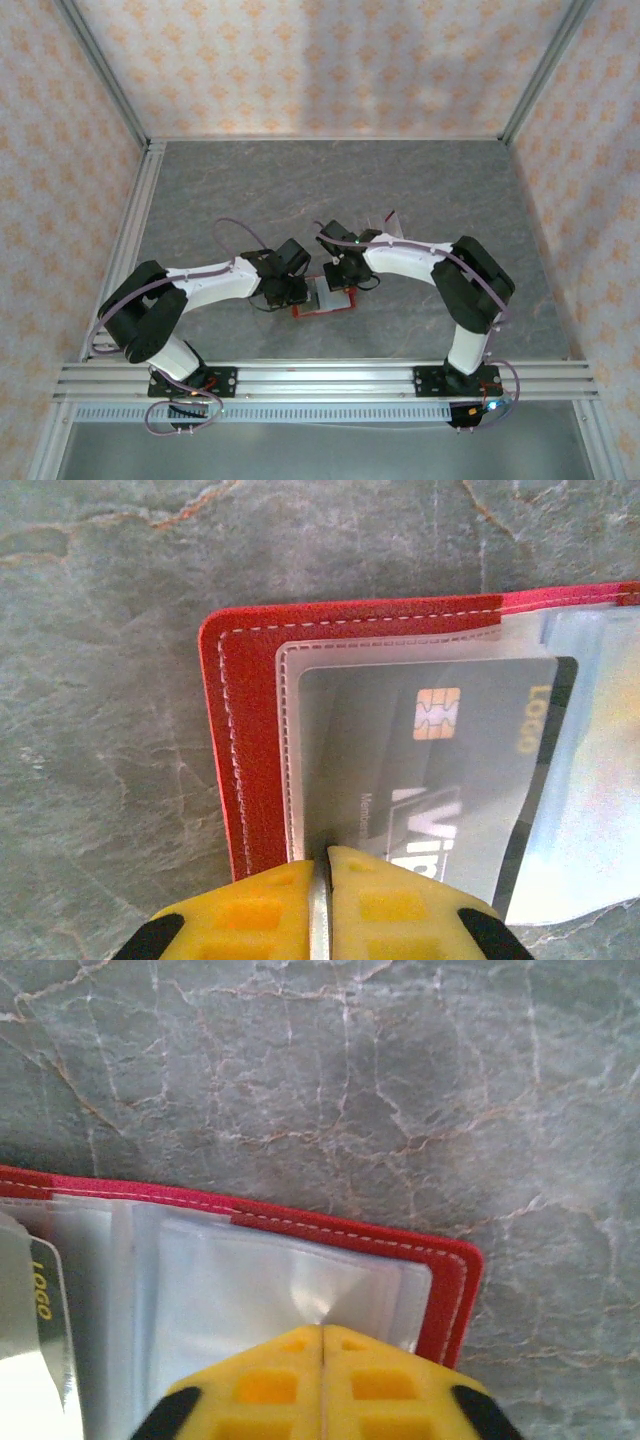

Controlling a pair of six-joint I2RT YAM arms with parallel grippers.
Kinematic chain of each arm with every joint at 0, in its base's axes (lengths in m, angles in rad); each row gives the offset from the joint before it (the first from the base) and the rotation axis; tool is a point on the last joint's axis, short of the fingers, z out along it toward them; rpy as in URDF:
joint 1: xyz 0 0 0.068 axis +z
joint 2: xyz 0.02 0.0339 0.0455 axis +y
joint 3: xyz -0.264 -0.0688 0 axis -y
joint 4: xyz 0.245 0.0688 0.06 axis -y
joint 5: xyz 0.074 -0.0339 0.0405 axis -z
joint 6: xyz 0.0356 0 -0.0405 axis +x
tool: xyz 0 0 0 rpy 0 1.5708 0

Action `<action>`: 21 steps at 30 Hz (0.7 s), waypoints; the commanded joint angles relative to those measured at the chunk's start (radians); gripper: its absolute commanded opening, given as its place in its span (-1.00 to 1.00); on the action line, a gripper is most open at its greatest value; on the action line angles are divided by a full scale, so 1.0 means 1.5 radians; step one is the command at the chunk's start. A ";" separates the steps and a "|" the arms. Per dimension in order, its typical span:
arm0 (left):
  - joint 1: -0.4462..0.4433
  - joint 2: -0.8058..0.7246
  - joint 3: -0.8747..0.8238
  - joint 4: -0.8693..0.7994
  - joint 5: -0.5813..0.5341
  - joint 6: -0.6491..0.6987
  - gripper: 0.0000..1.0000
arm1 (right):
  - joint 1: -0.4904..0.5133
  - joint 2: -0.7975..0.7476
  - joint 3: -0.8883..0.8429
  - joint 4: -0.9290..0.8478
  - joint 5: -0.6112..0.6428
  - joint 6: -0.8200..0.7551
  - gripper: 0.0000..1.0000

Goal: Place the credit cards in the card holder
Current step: Flip over the card slot in the card holder.

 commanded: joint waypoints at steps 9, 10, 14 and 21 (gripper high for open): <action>-0.016 0.031 -0.026 0.015 -0.001 -0.012 -0.77 | 0.006 -0.012 0.018 -0.051 -0.012 -0.003 -1.00; -0.017 0.031 -0.026 0.014 -0.002 -0.011 -0.77 | 0.006 -0.014 0.025 -0.055 -0.011 -0.004 -1.00; -0.016 0.028 -0.028 0.013 -0.004 -0.012 -0.77 | 0.006 -0.023 0.046 -0.074 -0.006 -0.013 -1.00; -0.017 0.024 -0.033 0.013 -0.005 -0.015 -0.77 | 0.005 -0.028 0.074 -0.088 -0.013 -0.021 -1.00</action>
